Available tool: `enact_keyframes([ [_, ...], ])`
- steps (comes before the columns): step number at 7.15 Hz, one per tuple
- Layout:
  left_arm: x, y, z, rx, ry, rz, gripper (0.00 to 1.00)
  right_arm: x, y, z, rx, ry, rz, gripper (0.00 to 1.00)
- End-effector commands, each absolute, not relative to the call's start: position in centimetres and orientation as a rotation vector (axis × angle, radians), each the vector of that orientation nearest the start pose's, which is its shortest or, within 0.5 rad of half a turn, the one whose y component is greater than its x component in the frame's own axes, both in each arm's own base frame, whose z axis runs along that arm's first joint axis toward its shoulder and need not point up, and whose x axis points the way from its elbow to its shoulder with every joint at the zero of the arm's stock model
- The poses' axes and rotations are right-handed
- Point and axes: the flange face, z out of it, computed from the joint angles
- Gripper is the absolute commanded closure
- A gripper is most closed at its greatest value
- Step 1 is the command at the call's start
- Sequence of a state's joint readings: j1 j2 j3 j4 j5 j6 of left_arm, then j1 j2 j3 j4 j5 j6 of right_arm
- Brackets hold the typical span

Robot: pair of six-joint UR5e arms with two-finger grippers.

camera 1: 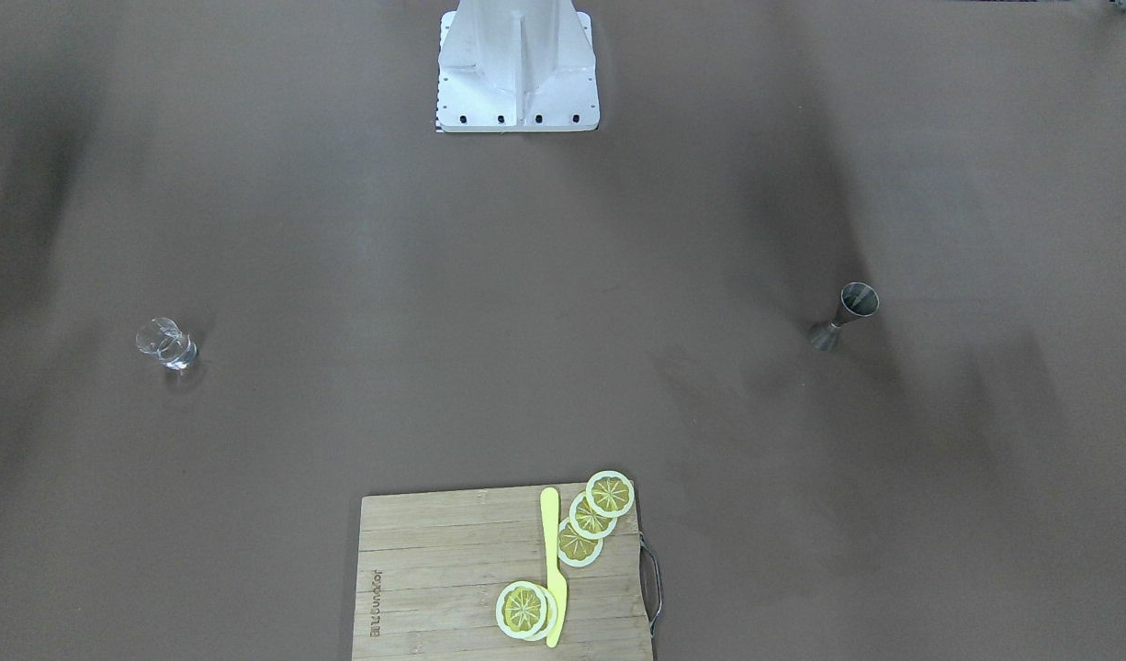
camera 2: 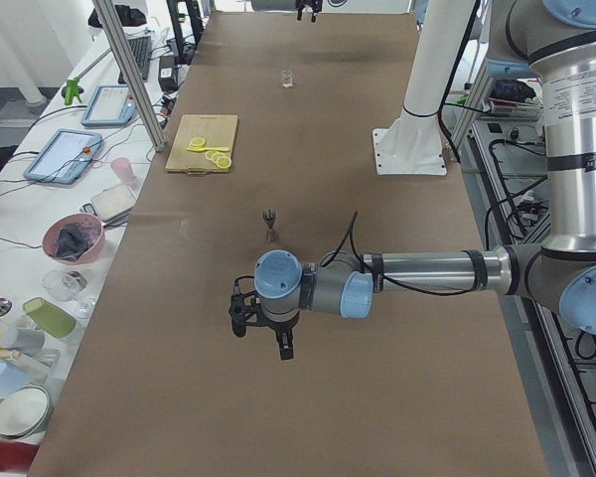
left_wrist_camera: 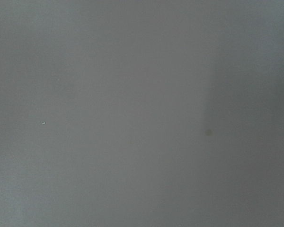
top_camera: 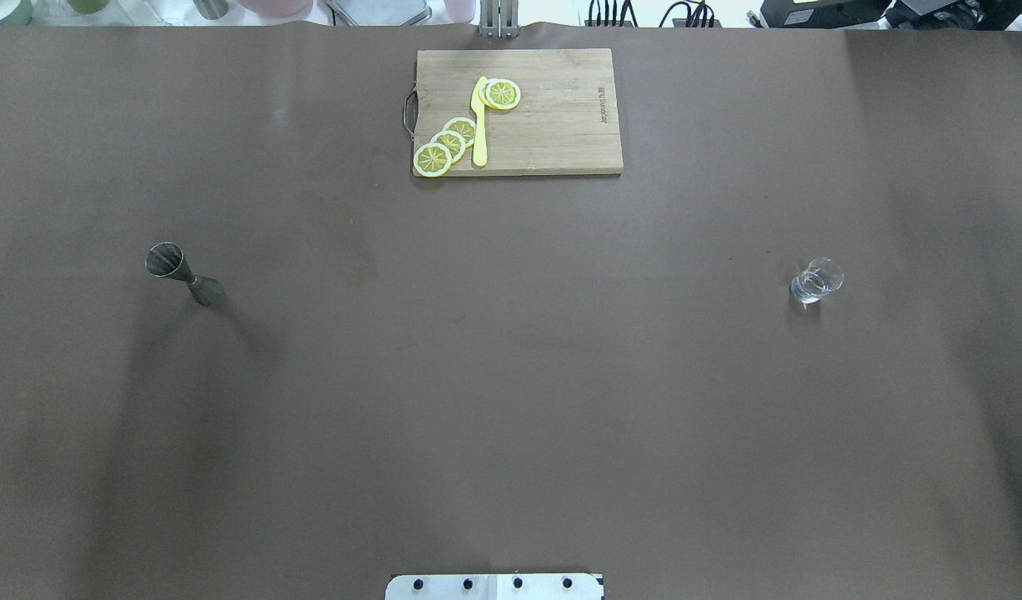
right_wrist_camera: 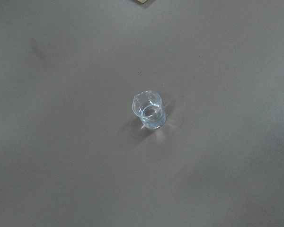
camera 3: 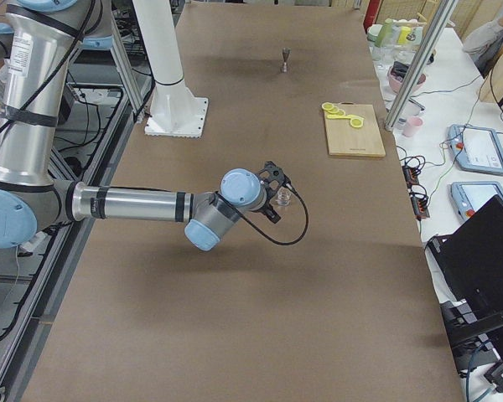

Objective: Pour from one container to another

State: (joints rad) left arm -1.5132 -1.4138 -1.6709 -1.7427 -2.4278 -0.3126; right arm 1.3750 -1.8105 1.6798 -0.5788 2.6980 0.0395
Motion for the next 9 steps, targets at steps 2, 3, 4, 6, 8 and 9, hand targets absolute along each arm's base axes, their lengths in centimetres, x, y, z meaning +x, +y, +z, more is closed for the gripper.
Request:
enact_keyframes([
  [2, -1.7, -48.3, 61.4, -0.102, 0.868, -0.286, 0.02, -4.1, -42.3, 60.0, 0.723, -1.153, -0.676, 0.0],
  [3, 0.0, -48.6, 56.9, -0.103, 0.864, -0.276, 0.02, -4.3, -43.3, 60.5, 0.748, -1.153, -0.693, 0.0],
  [4, 1.2, -49.4, 53.5, -0.096, 0.868, -0.262, 0.02, -4.6, -44.1, 59.8, 0.77, -1.149, -0.712, 0.0],
  [6, 3.7, -50.7, 49.0, -0.04, 0.889, -0.188, 0.02, -5.3, -45.6, 58.2, 0.814, -1.154, -0.754, 0.0],
  [8, 10.6, -49.1, 42.9, -0.023, 0.86, -0.178, 0.02, -5.9, -47.3, 55.2, 0.872, -1.168, -0.78, 0.0],
  [9, 12.7, -47.4, 40.1, 0.058, 0.813, -0.124, 0.02, -6.0, -46.7, 54.6, 0.855, -1.217, -0.811, 0.0],
])
